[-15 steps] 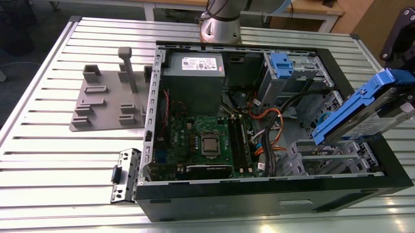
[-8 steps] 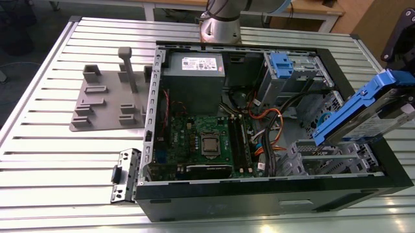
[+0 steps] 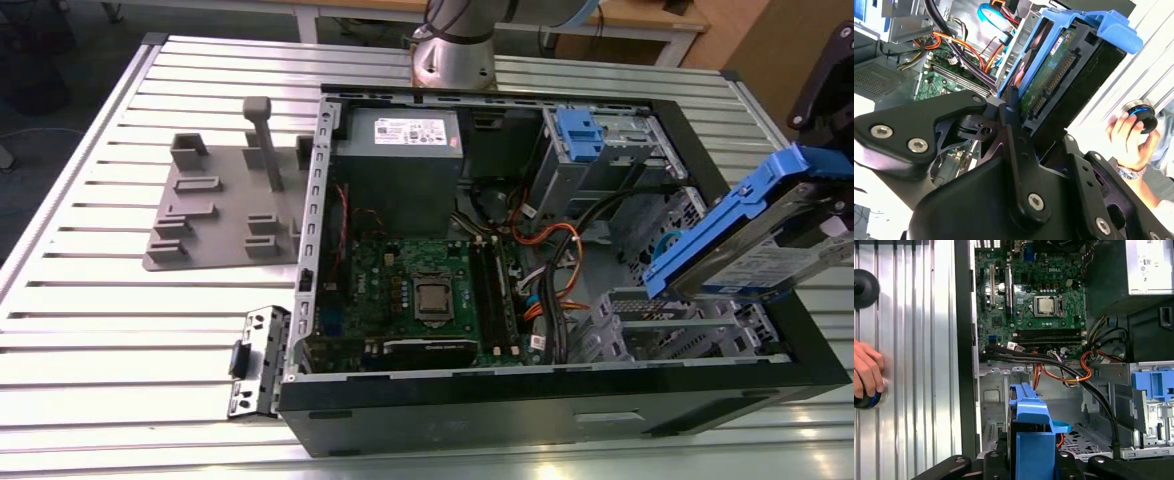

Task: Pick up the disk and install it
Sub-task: 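Pick up the disk, then insert the disk into the insertion slot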

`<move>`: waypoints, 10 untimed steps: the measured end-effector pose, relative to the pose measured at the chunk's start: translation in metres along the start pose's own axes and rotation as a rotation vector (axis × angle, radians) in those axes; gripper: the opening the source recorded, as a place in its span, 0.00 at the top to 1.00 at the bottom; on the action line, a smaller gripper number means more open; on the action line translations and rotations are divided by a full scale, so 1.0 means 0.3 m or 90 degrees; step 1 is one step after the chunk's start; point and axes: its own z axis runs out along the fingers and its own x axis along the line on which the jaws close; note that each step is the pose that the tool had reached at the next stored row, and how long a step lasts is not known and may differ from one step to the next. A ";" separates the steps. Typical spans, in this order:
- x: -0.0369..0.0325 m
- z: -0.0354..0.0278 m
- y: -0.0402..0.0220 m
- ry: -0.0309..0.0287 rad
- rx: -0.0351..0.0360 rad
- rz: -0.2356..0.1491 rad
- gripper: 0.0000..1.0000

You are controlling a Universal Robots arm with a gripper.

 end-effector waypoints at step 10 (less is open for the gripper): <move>0.002 0.006 0.000 -0.0003 0.0000 0.000 0.64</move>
